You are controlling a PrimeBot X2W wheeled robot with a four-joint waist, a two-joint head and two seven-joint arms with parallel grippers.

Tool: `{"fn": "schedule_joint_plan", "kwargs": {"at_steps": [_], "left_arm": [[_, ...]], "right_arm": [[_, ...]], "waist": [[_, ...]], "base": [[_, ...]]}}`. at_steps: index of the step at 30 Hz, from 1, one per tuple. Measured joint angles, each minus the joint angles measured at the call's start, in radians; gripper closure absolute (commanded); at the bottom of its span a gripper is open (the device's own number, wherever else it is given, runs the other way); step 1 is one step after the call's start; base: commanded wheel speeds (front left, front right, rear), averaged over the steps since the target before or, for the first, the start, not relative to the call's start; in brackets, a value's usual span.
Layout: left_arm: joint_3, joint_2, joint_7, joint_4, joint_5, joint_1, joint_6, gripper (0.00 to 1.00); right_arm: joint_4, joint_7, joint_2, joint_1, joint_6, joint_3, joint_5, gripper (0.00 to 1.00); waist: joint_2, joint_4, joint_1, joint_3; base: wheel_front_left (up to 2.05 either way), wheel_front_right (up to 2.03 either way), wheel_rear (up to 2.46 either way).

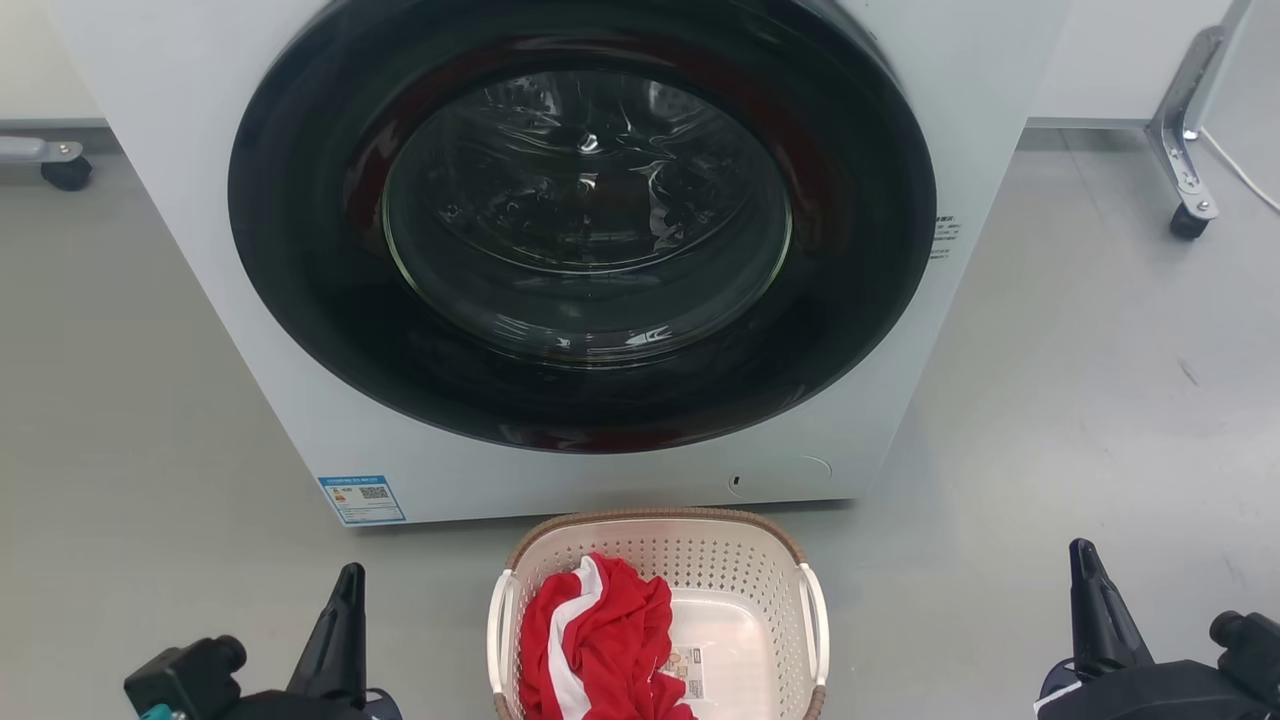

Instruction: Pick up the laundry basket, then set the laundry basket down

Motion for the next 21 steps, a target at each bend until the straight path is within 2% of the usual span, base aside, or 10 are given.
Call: {"fn": "schedule_joint_plan", "kwargs": {"at_steps": [21], "left_arm": [[0.074, -0.030, 0.052, 0.065, -0.255, -0.037, -0.046, 1.00]], "right_arm": [[0.060, 0.069, 0.030, -0.033, 0.047, -0.068, 0.274, 1.00]], "waist": [[0.0000, -0.006, 0.0000, -0.012]], "base": [[0.00, 0.00, 0.00]]}}
